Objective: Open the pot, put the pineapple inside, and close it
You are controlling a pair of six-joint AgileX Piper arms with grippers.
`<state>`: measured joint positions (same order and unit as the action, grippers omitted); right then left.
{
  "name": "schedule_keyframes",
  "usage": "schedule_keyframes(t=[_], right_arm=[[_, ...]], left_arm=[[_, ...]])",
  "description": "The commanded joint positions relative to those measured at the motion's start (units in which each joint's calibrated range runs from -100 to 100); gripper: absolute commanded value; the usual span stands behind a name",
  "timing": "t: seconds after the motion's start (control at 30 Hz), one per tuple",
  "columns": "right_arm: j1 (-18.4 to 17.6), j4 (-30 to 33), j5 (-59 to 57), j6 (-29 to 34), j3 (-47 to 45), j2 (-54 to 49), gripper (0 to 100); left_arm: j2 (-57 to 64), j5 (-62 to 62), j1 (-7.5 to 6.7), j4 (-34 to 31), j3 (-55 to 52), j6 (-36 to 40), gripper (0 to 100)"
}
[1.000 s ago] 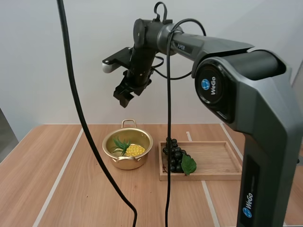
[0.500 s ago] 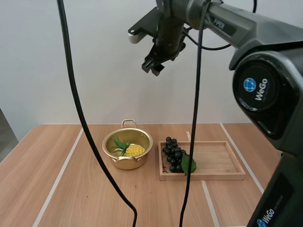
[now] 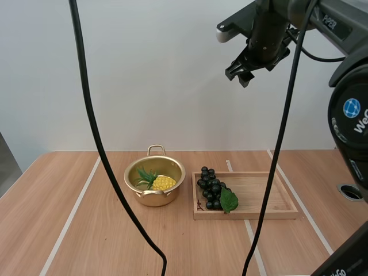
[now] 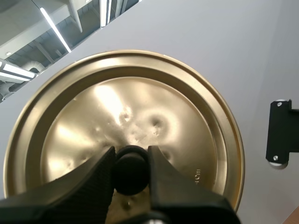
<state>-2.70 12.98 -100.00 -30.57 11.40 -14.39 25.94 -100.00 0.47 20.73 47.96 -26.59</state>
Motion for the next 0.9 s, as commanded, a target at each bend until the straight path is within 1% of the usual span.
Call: schedule_keyframes(t=[0.0,0.1,0.2,0.3,0.33,0.4,0.53,0.57,0.6,0.73,0.87], right_arm=[[1.79,-3.64,0.0,0.25,-0.27,-3.09,100],[3.17,-4.89,0.0,0.34,-0.27,-5.37,100],[4.2,-7.48,0.0,0.34,-0.27,-7.34,100],[4.9,-9.61,0.0,0.22,-0.27,-8.62,100],[4.99,-9.74,0.0,0.22,-0.27,-8.89,99],[5.06,-9.74,0.0,0.32,-0.27,-9.18,75],[5.09,-12.98,0.0,0.32,-0.27,-10.38,17],[5.17,-14.01,0.0,0.32,-0.27,-10.8,5],[5.38,-15.18,0.0,0.32,-0.27,-10.96,0],[7.31,-21.63,0.0,-0.04,-0.27,-11.96,0],[10.49,-30.24,0.0,-2.66,-0.27,-13.52,0]], left_arm=[[0.04,0.0,-0.15,-0.23,0.24,0.39,0],[0.04,0.0,-0.15,-0.52,0.24,1.55,0],[0.04,0.0,-0.15,-1.54,0.24,3.87,0],[-0.1,0.0,-0.15,-2.34,0.24,4.86,0],[-0.2,0.0,-0.15,-2.45,0.24,5.01,0],[-0.53,0.0,-0.15,-2.58,0.24,5.55,0],[-0.67,0.0,-0.15,-3.03,0.24,7.54,0],[-0.67,0.0,-0.15,-3.16,0.24,7.99,0],[-0.67,0.0,-0.15,-3.32,0.24,8.01,0],[-0.67,0.0,-0.08,-3.87,-0.33,8.66,0],[0.45,0.0,0.08,-3.87,-5.74,9.51,0]])
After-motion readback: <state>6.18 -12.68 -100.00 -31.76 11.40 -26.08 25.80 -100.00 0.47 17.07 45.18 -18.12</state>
